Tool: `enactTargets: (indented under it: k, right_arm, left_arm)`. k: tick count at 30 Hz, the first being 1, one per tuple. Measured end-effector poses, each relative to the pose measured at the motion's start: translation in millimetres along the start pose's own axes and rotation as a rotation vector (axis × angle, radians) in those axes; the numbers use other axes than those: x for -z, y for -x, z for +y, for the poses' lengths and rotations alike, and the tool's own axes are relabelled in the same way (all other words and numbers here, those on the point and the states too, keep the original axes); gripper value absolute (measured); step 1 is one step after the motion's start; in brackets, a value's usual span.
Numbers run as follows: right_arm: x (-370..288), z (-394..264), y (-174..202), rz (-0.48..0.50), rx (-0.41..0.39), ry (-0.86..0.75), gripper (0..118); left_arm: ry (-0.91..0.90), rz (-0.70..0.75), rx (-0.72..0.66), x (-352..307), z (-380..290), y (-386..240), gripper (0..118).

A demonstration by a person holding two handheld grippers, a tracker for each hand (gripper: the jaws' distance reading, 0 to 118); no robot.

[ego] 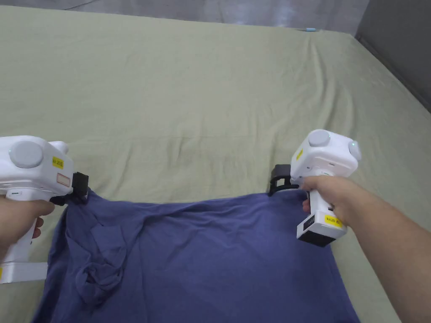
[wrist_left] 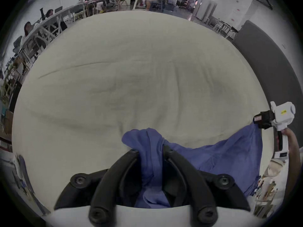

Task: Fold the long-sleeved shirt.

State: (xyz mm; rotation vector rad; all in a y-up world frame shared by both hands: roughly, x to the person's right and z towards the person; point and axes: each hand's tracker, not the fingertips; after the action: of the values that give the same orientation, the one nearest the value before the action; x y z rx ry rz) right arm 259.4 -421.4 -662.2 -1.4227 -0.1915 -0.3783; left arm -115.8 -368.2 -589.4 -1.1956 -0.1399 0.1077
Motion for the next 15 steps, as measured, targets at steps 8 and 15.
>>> enactTargets:
  k: [8,15]
  right_arm:
    - [-31.1,-21.7,17.9,-0.039,-0.157,-0.035,3]
    - [-87.4,-65.5,-11.1,0.081,-0.238,-0.152,2]
  left_arm:
    - [0.014,-0.013,0.005,-9.7,-14.4,3.7,13]
    - [-0.020,-0.046,0.000,-51.4,-38.9,2.6,13]
